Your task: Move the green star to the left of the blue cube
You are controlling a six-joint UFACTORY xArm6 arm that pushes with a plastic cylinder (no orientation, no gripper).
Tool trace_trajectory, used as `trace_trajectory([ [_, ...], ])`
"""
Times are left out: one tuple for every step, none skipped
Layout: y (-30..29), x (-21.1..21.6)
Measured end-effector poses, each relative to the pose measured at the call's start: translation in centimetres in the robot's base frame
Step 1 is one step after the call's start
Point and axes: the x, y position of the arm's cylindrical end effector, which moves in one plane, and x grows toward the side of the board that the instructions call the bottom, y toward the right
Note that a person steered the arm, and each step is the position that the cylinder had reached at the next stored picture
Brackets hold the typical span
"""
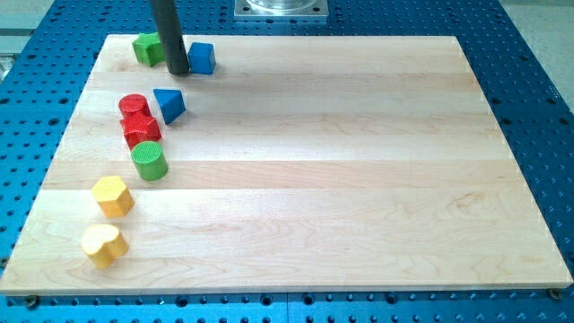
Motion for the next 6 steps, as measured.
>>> trace_trajectory([
  [-5.2,0.1],
  [-13.8,1.8],
  [-13.4,-0.8],
  [-9.9,-5.6],
  [-6.1,-6.4],
  [-3.3,-6.4],
])
